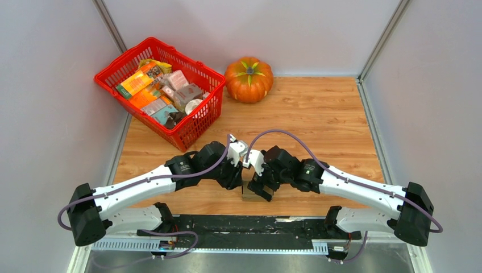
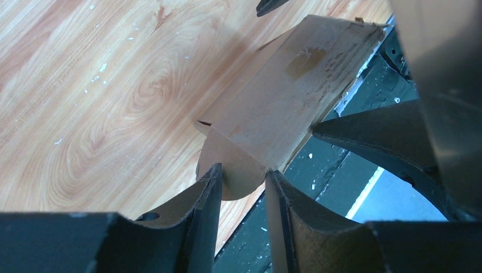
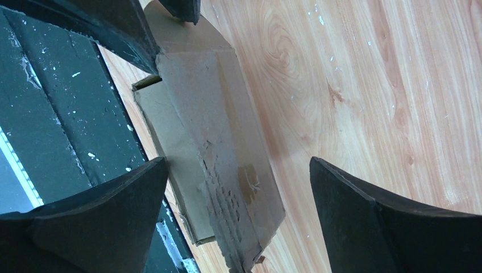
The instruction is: Fold the paper box
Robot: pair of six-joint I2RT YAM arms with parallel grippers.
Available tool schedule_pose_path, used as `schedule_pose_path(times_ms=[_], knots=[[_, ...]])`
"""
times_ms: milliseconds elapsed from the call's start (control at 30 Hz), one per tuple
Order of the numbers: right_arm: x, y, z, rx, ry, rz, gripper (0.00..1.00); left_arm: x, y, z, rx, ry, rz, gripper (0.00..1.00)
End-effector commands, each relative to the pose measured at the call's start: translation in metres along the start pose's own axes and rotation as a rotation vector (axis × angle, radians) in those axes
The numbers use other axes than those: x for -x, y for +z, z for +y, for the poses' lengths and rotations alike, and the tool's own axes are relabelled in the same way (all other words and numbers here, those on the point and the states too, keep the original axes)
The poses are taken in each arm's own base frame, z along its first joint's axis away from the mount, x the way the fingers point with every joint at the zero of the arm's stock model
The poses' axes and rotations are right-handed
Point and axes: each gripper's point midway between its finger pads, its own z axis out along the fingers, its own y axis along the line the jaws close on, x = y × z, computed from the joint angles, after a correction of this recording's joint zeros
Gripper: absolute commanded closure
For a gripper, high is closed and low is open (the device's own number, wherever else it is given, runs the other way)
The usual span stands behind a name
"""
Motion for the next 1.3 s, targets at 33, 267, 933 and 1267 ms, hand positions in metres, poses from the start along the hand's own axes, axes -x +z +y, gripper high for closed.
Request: schedule_pose_path(times_ms=[33,267,933,1267], knots=[[0.013,0.004,-0.003,-0.009,-0.002,-0.044,0.0,0.009,-0.007,-0.008,-0.021,0.017,0.008,0.59],[0.016,0.003,-0.003,-0.01,0.008,-0.051,0.0,0.025,-0.012,-0.019,-0.041,-0.069,-0.023,0.74],[0.002,-0.029,-0.005,-0.183,0.585,0.057,0.0,0.016,-0.028,-0.019,-0.059,-0.085,-0.095,0.42],[-0.019,-0.05,-0.008,-0.244,0.68,-0.009,0.11,-0.001,-0.02,-0.012,-0.062,-0.03,-0.066,0.34]])
